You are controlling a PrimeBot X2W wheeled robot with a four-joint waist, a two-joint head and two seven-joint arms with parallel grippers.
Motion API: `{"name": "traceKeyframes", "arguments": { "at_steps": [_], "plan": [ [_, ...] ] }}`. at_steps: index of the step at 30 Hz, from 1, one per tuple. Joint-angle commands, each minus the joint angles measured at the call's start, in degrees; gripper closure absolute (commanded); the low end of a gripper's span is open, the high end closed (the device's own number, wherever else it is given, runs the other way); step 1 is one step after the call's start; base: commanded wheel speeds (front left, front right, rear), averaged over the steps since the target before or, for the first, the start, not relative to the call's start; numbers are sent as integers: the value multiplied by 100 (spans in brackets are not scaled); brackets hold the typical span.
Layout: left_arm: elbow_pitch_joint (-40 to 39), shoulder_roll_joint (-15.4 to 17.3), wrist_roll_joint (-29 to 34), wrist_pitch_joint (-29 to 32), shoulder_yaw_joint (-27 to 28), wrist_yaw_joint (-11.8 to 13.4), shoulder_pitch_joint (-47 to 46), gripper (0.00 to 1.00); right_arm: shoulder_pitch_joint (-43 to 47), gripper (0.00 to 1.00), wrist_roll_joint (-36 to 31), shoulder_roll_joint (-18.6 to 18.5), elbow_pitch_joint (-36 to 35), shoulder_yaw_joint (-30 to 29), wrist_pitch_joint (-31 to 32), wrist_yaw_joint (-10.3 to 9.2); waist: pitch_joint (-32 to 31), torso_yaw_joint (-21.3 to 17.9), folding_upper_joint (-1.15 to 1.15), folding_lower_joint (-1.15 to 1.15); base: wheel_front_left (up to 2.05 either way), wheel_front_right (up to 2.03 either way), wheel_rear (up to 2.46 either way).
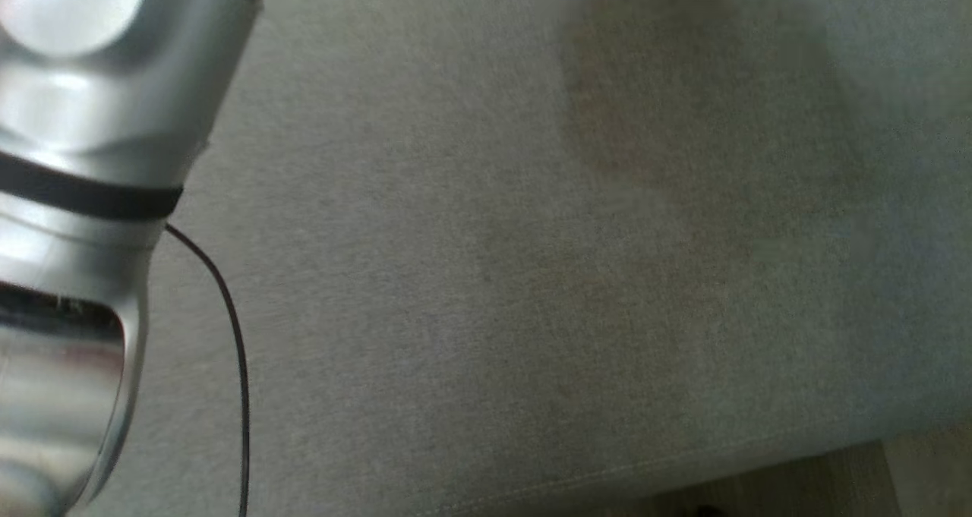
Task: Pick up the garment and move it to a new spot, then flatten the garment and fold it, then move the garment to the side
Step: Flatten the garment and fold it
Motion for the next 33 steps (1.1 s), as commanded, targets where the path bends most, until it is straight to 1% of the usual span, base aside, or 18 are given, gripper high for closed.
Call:
{"name": "traceKeyframes", "arguments": {
  "at_steps": [1, 3, 6, 10, 13, 16, 22, 28, 33],
  "plan": [
    [47, 95, 33, -42, 175, -31, -97, 100, 64, 100, -92, -138, -152, -104, -37, 43, 257, -172, 0, -1, 0, 0, 0],
    [62, 78, 44, -46, 199, -39, -21, 100, 162, 100, -99, -141, -190, -114, -41, 43, 273, -163, 0, -1, 0, 0, 0],
    [156, 126, 38, -49, 48, -51, 512, 100, 725, 100, -125, -167, -370, -11, -46, 43, 309, -103, 0, -1, 0, 0, 0],
    [73, 410, 133, -51, -274, -54, 1561, 100, 2046, 100, 184, -67, -674, 156, -17, 43, 261, -24, 0, -1, 0, 0, 0],
    [-292, 582, 281, -51, -245, -54, 2519, 100, 3067, 100, 370, -106, -891, 63, -16, 43, 122, 64, 0, -1, 0, 0, 0],
    [-781, 682, 543, -51, -50, -55, 3586, 100, 4048, 100, 514, -140, -1202, -182, 1, 43, -111, 122, 0, -1, 0, 0, 0],
    [-1519, 687, 1231, -52, 247, -25, 5504, 100, 5927, 100, 608, -135, -2196, -969, 351, 43, -738, 185, 0, -1, 0, 0, 0],
    [-2011, 625, 1543, -52, 582, 136, 6852, 100, 7544, 100, 480, 101, -3650, -1682, 1208, 43, -1289, 199, 0, -1, 0, 0, 0],
    [-2417, 682, 1640, -52, 789, 192, 7657, 100, 8702, 100, 396, 288, -4815, -2295, 1904, 43, -1457, 310, 0, -1, 0, 0, 0]
  ]
}}
